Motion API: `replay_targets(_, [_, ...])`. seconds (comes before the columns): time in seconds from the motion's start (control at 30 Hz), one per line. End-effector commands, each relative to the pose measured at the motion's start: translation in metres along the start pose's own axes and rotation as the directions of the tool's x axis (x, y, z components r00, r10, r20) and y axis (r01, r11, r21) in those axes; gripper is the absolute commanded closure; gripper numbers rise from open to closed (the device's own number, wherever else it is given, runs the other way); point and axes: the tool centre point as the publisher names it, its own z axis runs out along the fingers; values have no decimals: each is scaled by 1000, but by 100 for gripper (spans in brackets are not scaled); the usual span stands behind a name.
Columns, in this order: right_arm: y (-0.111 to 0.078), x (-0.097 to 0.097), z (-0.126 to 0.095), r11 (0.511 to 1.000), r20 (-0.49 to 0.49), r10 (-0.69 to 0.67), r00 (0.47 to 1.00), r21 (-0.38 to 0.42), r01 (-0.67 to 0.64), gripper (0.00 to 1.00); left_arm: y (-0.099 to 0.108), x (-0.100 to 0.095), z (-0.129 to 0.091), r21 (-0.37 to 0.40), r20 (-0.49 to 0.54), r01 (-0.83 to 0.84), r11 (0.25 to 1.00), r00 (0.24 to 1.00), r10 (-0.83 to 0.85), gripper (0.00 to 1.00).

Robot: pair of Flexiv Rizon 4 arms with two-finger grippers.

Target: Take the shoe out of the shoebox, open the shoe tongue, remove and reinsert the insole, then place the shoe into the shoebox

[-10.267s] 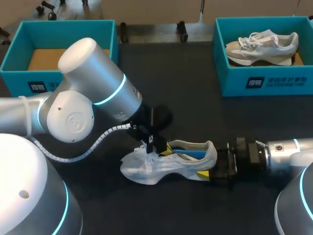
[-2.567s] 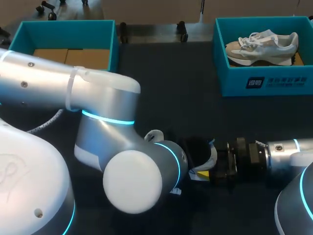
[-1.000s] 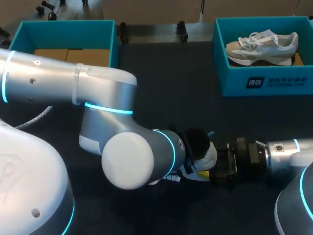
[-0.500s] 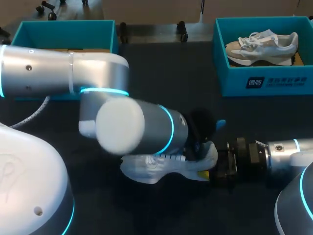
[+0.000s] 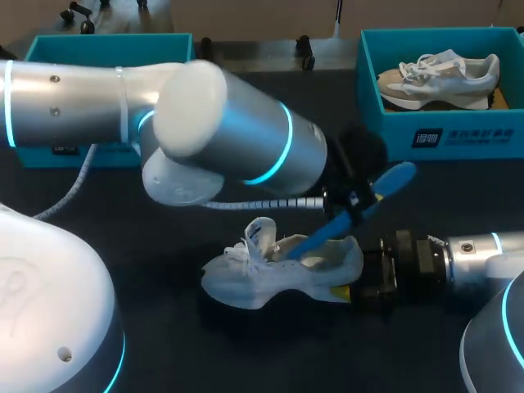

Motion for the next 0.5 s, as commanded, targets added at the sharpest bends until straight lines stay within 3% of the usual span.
replay_targets(0.03, [1,1,1,1000,2,1,1000,3,-1,100,-11,-2,-19,53,-118,8,999,993,-1,100])
replay_targets(0.13, [1,1,1,1000,2,1,1000,3,-1,100,-27,-3,-32,127,-194,21,992,981,4,100])
replay_targets(0.5, [1,1,1,1000,2,1,1000,3,-1,100,-27,-3,-32,127,-194,21,992,981,4,100])
